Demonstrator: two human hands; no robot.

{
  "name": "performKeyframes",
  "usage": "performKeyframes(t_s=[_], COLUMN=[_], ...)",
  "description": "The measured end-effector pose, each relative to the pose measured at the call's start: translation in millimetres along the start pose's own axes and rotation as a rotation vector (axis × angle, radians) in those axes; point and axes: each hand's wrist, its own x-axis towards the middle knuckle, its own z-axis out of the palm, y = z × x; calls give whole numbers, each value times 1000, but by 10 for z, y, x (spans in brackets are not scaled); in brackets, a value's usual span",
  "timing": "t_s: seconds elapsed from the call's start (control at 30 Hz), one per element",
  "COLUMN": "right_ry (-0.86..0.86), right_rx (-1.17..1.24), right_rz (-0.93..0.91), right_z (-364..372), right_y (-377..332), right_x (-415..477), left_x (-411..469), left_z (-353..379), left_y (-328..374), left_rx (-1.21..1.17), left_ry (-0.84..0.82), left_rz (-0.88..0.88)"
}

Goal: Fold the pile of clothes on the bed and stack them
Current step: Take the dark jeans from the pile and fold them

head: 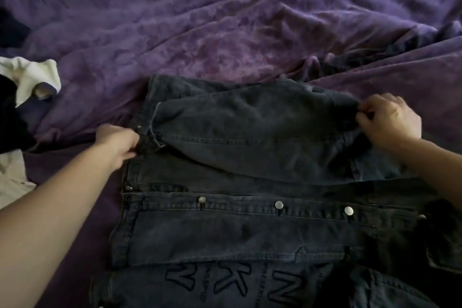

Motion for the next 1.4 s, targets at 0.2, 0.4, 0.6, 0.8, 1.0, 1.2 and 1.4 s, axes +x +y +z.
performKeyframes(t_s=[0.2, 0.4, 0.6, 0.8, 1.0, 1.2, 1.4], right_ry=[-165, -128, 147, 190, 169, -4, -190], right_rx=[190, 13, 117, 142, 145, 92, 25], right_rz=[-126, -250, -566, -533, -552, -559, -466], right_z=[151, 345, 165, -135, -433, -244, 137], right_y=[-559, -752, -551, -489, -424, -144, -10], right_x=[463, 526, -72, -643, -1705, -3124, -3945], left_x=[89, 275, 267, -225, -1152, -1878, -2260], left_z=[380, 1092, 874, 349, -345, -627, -385], left_y=[464, 845, 857, 643, -123, -1476, -2487], left_rx=[564, 1238, 1279, 1358, 1313, 1322, 1583], left_ry=[271, -214, -167, -50, -54, -140, -226], left_rz=[951, 983, 1048, 1311, 1393, 1343, 983])
